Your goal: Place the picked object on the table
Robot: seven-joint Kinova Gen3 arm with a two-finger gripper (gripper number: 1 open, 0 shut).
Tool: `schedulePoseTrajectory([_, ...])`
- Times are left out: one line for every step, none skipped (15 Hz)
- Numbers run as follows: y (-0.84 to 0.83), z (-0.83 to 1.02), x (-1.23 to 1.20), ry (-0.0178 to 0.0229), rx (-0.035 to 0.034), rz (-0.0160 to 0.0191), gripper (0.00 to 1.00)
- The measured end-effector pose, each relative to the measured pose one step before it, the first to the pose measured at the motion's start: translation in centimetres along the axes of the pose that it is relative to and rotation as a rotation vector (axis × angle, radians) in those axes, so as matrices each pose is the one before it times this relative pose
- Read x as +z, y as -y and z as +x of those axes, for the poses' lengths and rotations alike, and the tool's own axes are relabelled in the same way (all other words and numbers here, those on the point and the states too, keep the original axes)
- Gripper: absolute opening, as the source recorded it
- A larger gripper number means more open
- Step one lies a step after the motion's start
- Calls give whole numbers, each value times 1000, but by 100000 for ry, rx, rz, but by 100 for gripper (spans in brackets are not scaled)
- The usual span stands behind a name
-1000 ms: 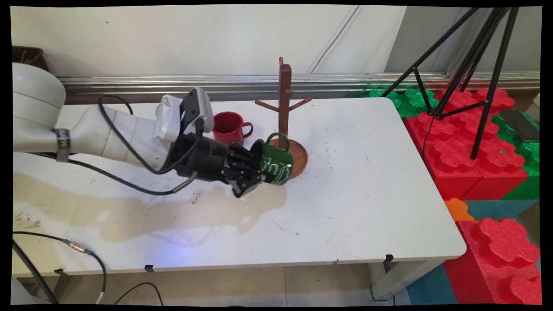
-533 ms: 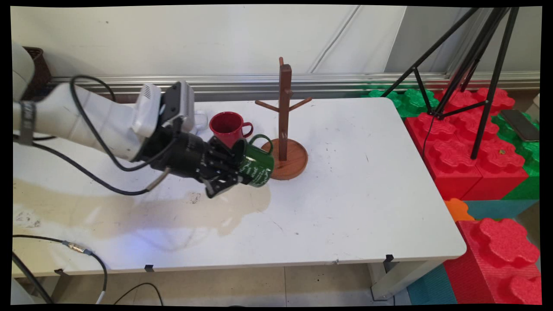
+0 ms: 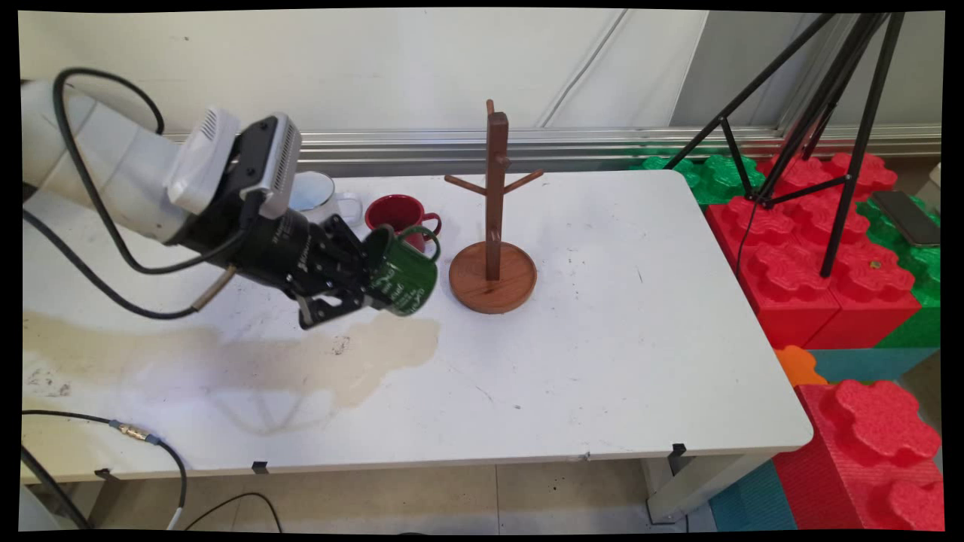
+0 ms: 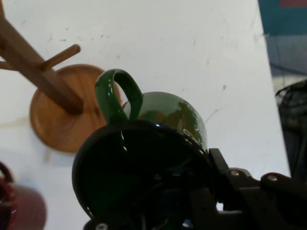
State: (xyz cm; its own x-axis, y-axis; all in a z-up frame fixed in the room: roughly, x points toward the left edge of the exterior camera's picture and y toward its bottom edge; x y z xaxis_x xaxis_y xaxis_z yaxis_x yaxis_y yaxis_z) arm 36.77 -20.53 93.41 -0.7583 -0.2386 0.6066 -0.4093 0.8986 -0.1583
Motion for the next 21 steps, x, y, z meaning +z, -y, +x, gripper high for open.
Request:
schedulePoseTrajectory([342,182,-342,2363,1733,890,0])
schedulePoseTrajectory([354,166,-231,2933,1698,1224,0])
schedulePoseTrajectory([234,68,-189,2855,981,1361,0])
schedulePoseTrajectory([222,70,-137,3222,1035,1412,0])
schedulePoseTrajectory([169,-5,-78,3240,796,1282,0])
schedulePoseTrajectory([94,-78,-19,2931,597,1108,0])
schedulePoseTrajectory([106,-103,91,3106,547,1088,0])
schedulePoseTrajectory([131,-162,206,3615,442,1150,0])
schedulePoseTrajectory([56,-117,219,2577,325,598,0])
schedulePoseTrajectory([5,-73,185,1683,247,238,0])
schedulePoseTrajectory([1,-82,233,2057,365,251,0])
schedulePoseTrajectory([-28,-78,251,2050,491,116,0])
schedulePoseTrajectory([-20,-70,239,1962,515,96,0])
schedulePoseTrajectory([-37,-113,327,2789,775,80,0])
schedulePoseTrajectory([-31,-105,338,2732,764,36,0])
schedulePoseTrajectory([-17,-53,342,2484,786,-14,0])
schedulePoseTrajectory([-16,-6,306,1985,739,-76,0])
schedulePoseTrajectory([17,58,364,2170,895,-68,0])
schedulePoseTrajectory([34,110,371,2036,828,-198,0])
schedulePoseTrajectory([36,129,334,1692,702,-349,0])
schedulePoseTrajectory([56,181,427,1961,706,-488,0])
